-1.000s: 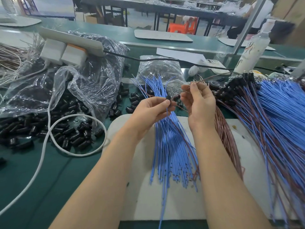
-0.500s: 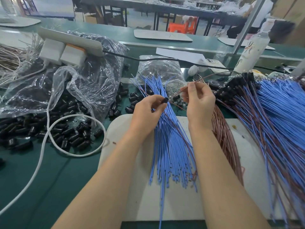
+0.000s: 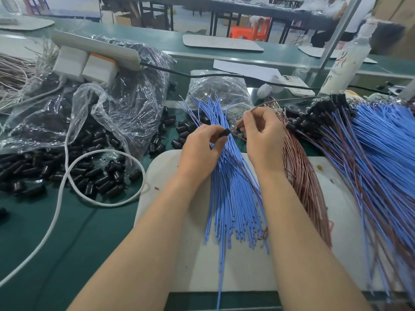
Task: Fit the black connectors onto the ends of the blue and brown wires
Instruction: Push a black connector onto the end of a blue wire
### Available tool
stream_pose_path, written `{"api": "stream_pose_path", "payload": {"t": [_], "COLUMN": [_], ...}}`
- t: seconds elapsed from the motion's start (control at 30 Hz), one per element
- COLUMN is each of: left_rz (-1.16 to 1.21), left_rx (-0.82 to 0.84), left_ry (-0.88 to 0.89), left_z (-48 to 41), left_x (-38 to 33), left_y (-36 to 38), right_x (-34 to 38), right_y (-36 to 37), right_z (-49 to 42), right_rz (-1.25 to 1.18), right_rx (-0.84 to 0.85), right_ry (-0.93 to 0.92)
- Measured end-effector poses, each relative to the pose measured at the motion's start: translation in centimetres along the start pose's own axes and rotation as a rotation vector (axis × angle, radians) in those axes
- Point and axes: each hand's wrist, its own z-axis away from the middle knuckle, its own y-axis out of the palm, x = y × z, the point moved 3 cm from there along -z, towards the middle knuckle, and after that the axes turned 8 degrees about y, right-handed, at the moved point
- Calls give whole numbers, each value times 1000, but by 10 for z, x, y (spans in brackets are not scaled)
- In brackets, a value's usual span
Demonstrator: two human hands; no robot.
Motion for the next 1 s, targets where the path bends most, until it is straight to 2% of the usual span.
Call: {"api": "stream_pose_path", "payload": {"t": [0.17, 0.37, 0.57, 1.0], "left_rz": [-36, -60, 28, -22], "left_rx": [5, -3, -37, -9], "left_ry": [9, 28, -25, -15], "left_z": [0, 0, 1, 2], "left_x": [0, 0, 1, 0], "left_y": [0, 2, 2, 1], "right_x": [0, -2, -7, -7], "right_y": [-1, -2, -5, -5], "right_z": [1, -1, -4, -4], "right_rz": [87, 39, -58, -33], "right_rx": [-2, -8, -48, -3], "right_ry": [-19, 55, 163, 161]}}
